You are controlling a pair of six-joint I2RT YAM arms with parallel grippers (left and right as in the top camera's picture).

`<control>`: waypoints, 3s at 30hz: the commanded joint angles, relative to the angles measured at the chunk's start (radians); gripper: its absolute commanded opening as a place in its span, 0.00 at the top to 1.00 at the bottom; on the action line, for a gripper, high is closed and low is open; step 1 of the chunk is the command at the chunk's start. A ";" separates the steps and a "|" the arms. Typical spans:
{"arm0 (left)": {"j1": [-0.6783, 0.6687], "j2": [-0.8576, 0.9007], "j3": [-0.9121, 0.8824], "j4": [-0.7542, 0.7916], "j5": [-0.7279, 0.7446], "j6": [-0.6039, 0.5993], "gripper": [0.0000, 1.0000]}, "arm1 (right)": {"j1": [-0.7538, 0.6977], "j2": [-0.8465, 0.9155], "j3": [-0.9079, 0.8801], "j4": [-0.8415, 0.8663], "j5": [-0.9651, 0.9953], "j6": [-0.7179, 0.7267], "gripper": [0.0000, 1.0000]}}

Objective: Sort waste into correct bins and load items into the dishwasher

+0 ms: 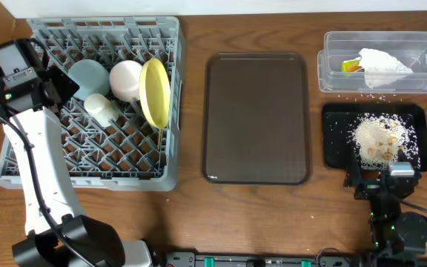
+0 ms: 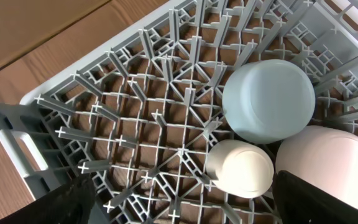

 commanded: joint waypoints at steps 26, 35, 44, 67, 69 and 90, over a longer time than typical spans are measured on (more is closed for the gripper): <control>0.001 0.003 0.003 -0.004 -0.008 -0.002 0.08 | -0.008 -0.008 -0.001 -0.004 -0.006 -0.025 0.01; 0.000 0.003 0.003 -0.004 -0.008 -0.002 0.08 | -0.008 -0.008 -0.001 -0.004 -0.006 -0.024 0.01; 0.001 0.013 0.003 -0.032 -0.003 -0.002 0.08 | -0.009 -0.008 -0.001 -0.005 -0.006 -0.024 0.01; -0.109 -0.220 -0.684 0.383 0.161 -0.001 0.08 | -0.008 -0.008 -0.001 -0.004 -0.006 -0.025 0.01; -0.110 -0.269 -0.763 0.439 0.161 -0.001 0.08 | -0.008 -0.008 -0.001 -0.005 -0.006 -0.025 0.01; -0.110 -0.758 -1.471 1.075 0.214 0.075 0.08 | -0.008 -0.008 -0.001 -0.005 -0.006 -0.025 0.01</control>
